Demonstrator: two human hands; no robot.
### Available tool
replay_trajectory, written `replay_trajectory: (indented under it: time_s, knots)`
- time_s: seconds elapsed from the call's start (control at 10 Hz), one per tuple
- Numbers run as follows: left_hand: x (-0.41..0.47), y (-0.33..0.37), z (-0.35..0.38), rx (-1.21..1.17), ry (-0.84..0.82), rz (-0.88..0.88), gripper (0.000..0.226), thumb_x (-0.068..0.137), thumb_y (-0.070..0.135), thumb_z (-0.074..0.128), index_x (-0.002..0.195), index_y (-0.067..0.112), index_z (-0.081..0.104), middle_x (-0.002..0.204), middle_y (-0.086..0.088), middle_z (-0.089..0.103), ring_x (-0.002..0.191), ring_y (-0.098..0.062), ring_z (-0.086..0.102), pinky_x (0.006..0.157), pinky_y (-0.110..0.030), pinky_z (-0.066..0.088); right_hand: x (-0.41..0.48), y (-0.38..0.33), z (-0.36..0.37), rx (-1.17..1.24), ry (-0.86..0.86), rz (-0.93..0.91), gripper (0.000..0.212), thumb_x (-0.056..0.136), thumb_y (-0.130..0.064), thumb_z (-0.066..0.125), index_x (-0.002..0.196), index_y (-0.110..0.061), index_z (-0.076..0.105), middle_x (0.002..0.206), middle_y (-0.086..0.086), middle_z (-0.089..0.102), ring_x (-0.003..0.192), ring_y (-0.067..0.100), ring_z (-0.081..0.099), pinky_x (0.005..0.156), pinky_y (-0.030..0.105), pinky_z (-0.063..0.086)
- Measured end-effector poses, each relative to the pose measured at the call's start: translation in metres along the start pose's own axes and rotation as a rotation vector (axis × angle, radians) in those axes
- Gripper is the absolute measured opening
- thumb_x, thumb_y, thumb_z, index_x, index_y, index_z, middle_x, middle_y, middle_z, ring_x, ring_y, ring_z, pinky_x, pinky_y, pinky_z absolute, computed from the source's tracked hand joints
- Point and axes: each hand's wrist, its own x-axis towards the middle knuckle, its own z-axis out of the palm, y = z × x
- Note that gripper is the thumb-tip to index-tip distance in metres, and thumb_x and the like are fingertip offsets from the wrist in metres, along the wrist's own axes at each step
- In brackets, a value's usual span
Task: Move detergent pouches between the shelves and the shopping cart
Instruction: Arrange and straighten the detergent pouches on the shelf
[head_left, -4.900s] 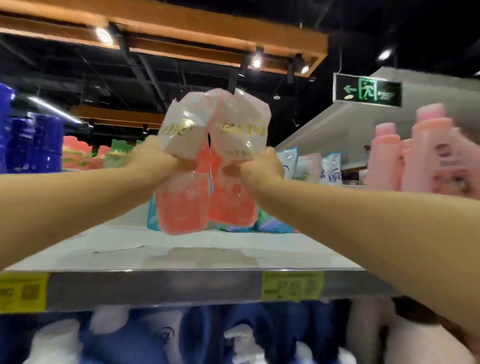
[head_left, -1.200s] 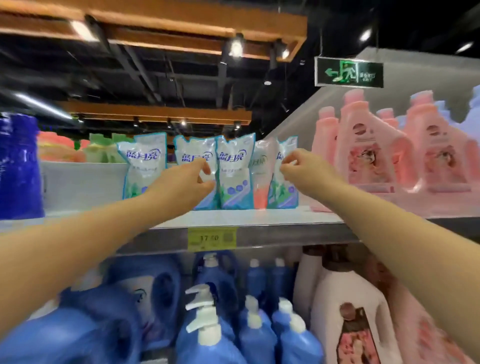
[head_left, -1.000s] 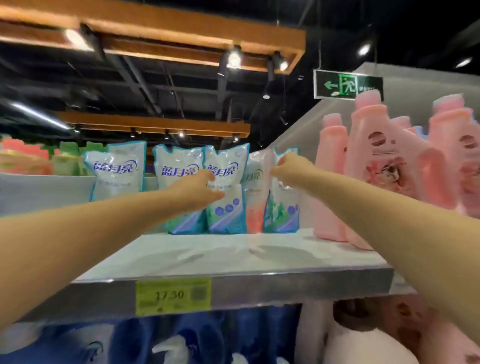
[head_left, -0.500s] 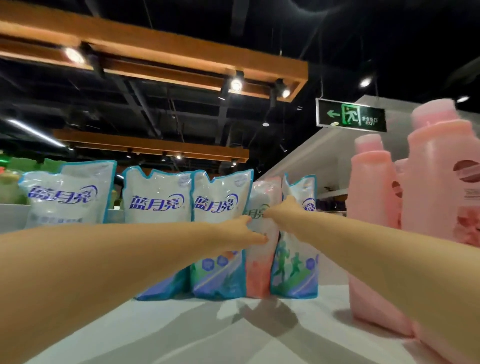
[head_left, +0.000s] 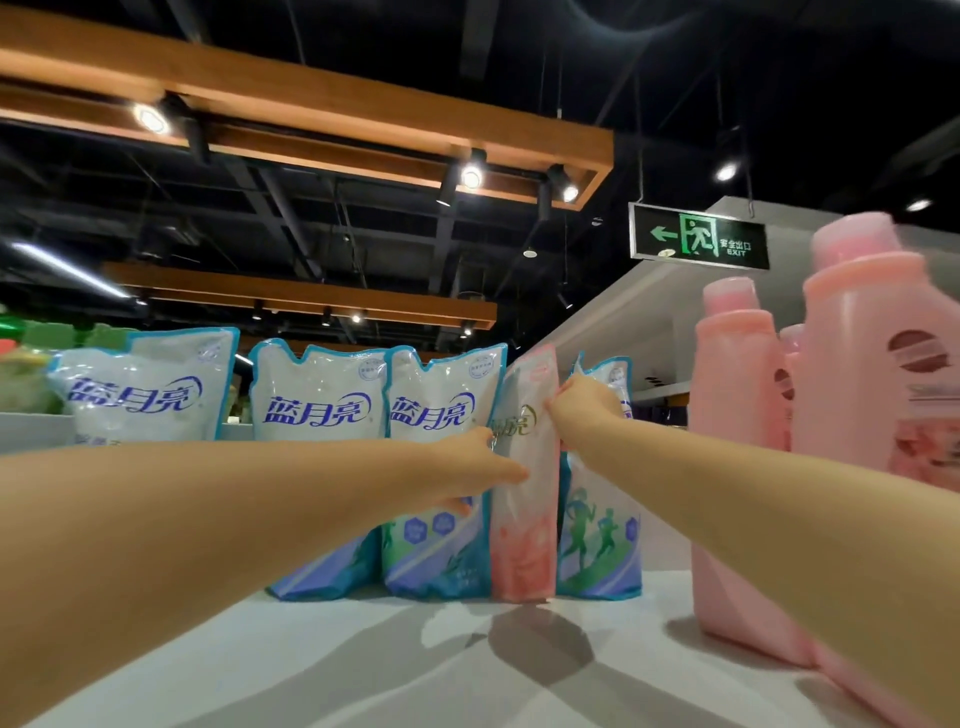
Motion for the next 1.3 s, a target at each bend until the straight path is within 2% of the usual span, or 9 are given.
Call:
replay_trajectory:
  time_s: [0.1, 0.3, 0.4, 0.6, 0.7, 0.8, 1.0, 1.2, 1.3]
  knots:
    - [-0.019, 0.014, -0.004, -0.06, 0.016, -0.006, 0.068, 0.086, 0.037, 0.063, 0.142, 0.02, 0.028, 0.133, -0.004, 0.046, 0.112, -0.018, 0.049, 0.093, -0.038, 0.051, -0.011, -0.002, -0.013, 0.017, 0.111, 0.002, 0.029, 0.098, -0.01, 0.037, 0.124, -0.003, 0.047, 0.129, 0.019, 0.051, 0.118, 0.033, 0.05, 0.091, 0.035, 0.043]
    - [-0.075, 0.04, -0.001, -0.114, -0.028, 0.029, 0.069, 0.085, 0.039, 0.063, 0.142, 0.023, 0.027, 0.139, -0.005, 0.044, 0.124, -0.024, 0.044, 0.102, -0.044, 0.043, -0.036, -0.026, -0.063, 0.271, 0.257, 0.02, 0.032, 0.099, -0.005, 0.033, 0.129, 0.0, 0.042, 0.135, 0.018, 0.045, 0.124, 0.032, 0.045, 0.099, 0.036, 0.036]
    - [-0.1, 0.048, 0.002, -0.352, -0.049, 0.04, 0.095, 0.074, 0.043, 0.071, 0.145, 0.03, 0.009, 0.146, -0.007, 0.035, 0.129, -0.031, 0.041, 0.101, -0.052, 0.04, -0.064, -0.038, -0.096, 0.344, 0.262, 0.019, 0.035, 0.099, -0.009, 0.034, 0.132, -0.002, 0.042, 0.137, 0.014, 0.045, 0.125, 0.028, 0.044, 0.08, 0.024, 0.032]
    - [-0.171, 0.057, -0.018, -0.729, -0.061, 0.212, 0.096, 0.062, 0.038, 0.079, 0.141, 0.03, 0.024, 0.129, -0.007, 0.055, 0.113, -0.028, 0.057, 0.096, -0.055, 0.044, -0.145, -0.08, -0.138, 1.024, 0.257, 0.032, 0.025, 0.095, -0.014, 0.037, 0.071, -0.02, 0.042, 0.102, 0.007, 0.054, 0.084, 0.019, 0.056, 0.077, 0.027, 0.051]
    - [-0.213, 0.054, -0.039, -0.831, -0.05, 0.343, 0.057, 0.075, 0.025, 0.071, 0.126, 0.021, 0.045, 0.118, -0.01, 0.063, 0.104, -0.028, 0.064, 0.088, -0.05, 0.052, -0.179, -0.101, -0.146, 1.187, 0.209, 0.08, 0.026, 0.092, -0.018, 0.032, 0.083, -0.015, 0.056, 0.095, 0.009, 0.064, 0.088, 0.027, 0.063, 0.087, 0.042, 0.054]
    - [-0.258, 0.051, -0.061, -0.835, -0.005, 0.431, 0.034, 0.08, 0.016, 0.068, 0.112, 0.019, 0.055, 0.106, -0.009, 0.067, 0.094, -0.025, 0.067, 0.078, -0.04, 0.058, -0.218, -0.124, -0.152, 1.144, 0.189, 0.049, 0.027, 0.092, -0.017, 0.032, 0.092, -0.013, 0.058, 0.102, 0.014, 0.066, 0.098, 0.032, 0.064, 0.088, 0.044, 0.054]
    - [-0.348, 0.021, -0.077, -0.805, 0.259, 0.427, 0.056, 0.071, 0.009, 0.077, 0.121, 0.009, 0.052, 0.106, -0.011, 0.068, 0.09, -0.024, 0.069, 0.07, -0.034, 0.059, -0.302, -0.145, -0.145, 1.026, 0.125, -0.065, 0.015, 0.093, -0.008, 0.042, 0.088, -0.01, 0.056, 0.089, 0.011, 0.062, 0.085, 0.027, 0.063, 0.077, 0.045, 0.058]
    - [-0.438, 0.008, -0.06, -0.824, 0.26, 0.451, 0.037, 0.077, 0.0, 0.067, 0.111, 0.012, 0.059, 0.098, -0.006, 0.071, 0.086, -0.017, 0.07, 0.073, -0.031, 0.058, -0.402, -0.123, -0.167, 0.989, -0.17, -0.042, 0.027, 0.097, -0.029, 0.047, 0.115, -0.011, 0.057, 0.099, 0.004, 0.07, 0.088, 0.018, 0.068, 0.074, 0.032, 0.058]
    - [-0.478, 0.018, -0.037, -0.879, 0.237, 0.428, 0.034, 0.077, 0.002, 0.069, 0.107, 0.017, 0.06, 0.096, -0.004, 0.072, 0.086, -0.018, 0.07, 0.072, -0.032, 0.058, -0.451, -0.108, -0.19, 1.018, -0.222, -0.037, 0.033, 0.096, -0.03, 0.05, 0.124, -0.013, 0.055, 0.109, 0.005, 0.07, 0.097, 0.021, 0.069, 0.083, 0.042, 0.057]
